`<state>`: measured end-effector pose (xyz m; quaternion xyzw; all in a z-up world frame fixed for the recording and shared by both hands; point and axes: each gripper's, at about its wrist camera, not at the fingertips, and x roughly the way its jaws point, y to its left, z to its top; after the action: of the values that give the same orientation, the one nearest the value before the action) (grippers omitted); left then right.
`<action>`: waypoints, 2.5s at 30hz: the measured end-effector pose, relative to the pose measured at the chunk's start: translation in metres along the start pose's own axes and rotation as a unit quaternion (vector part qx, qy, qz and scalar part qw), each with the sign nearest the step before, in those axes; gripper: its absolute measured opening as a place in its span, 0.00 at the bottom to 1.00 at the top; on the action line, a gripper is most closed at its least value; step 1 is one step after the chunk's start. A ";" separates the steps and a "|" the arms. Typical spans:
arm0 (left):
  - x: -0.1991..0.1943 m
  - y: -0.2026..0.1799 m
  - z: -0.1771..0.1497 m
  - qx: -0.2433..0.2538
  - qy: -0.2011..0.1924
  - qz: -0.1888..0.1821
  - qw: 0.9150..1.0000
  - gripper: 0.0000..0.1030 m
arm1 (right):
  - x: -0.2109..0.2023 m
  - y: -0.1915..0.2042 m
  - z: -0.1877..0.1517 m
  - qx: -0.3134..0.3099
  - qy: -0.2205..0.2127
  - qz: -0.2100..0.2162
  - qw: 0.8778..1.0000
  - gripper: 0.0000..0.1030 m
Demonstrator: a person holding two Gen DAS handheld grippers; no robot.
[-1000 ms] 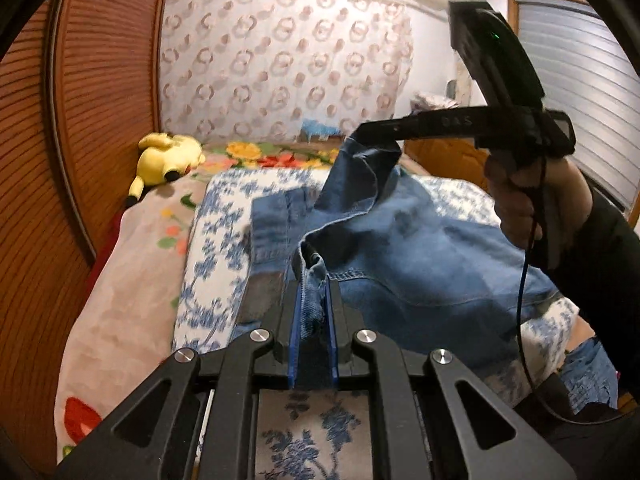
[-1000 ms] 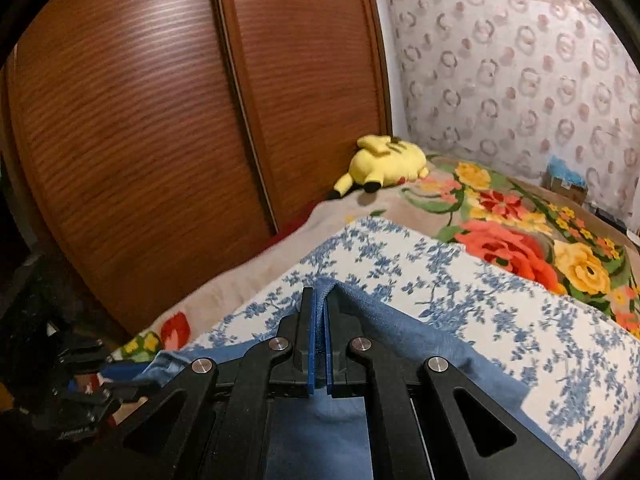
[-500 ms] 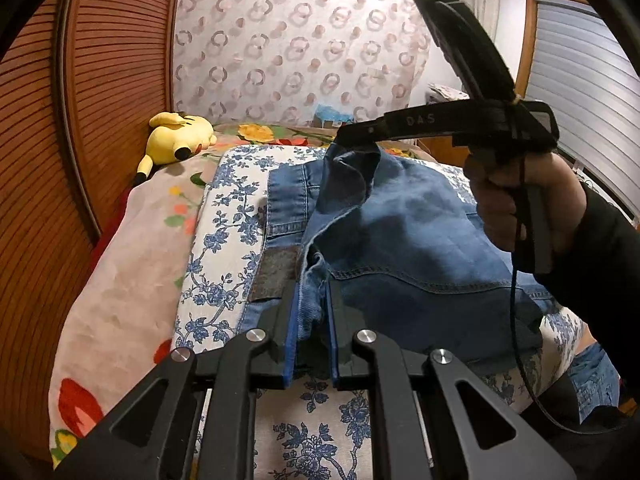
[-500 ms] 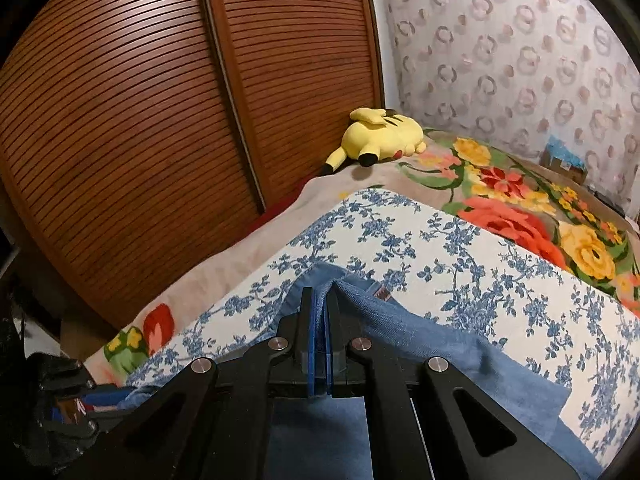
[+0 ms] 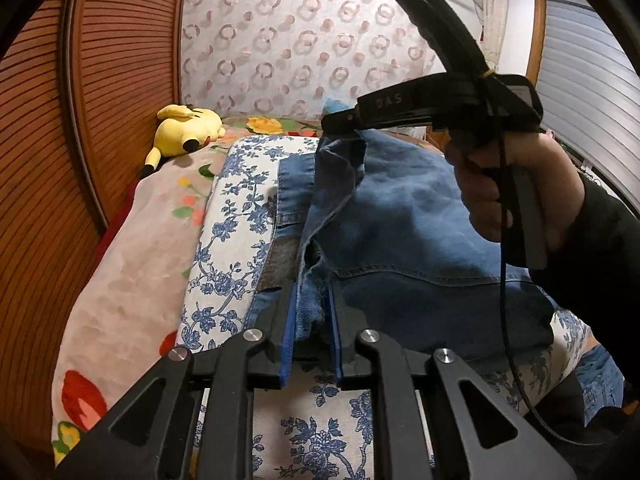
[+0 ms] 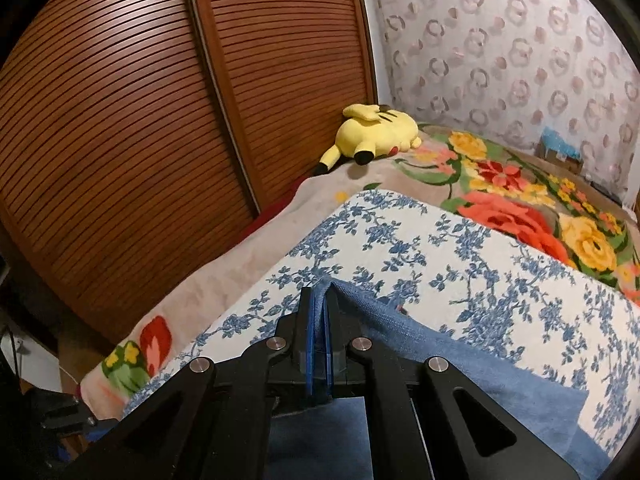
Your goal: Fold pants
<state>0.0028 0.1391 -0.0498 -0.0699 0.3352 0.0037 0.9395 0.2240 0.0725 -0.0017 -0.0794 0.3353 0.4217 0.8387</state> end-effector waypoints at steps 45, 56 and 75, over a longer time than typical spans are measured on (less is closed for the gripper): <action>0.041 0.002 0.004 -0.009 0.032 0.019 0.999 0.41 | -0.049 -0.086 -0.145 0.017 0.051 -0.113 0.992 0.38; 0.036 -0.011 0.003 0.010 0.023 0.012 1.000 0.16 | -0.054 -0.082 -0.149 0.012 0.044 -0.110 0.993 0.44; 0.020 0.004 0.003 -0.011 -0.001 0.027 1.000 0.11 | -0.148 -0.091 -0.160 0.027 0.004 -0.106 0.994 0.44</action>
<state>0.0201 0.1430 -0.0612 -0.0711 0.3361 0.0323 0.9386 0.1518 -0.1480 -0.0444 -0.0933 0.3400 0.3211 0.8790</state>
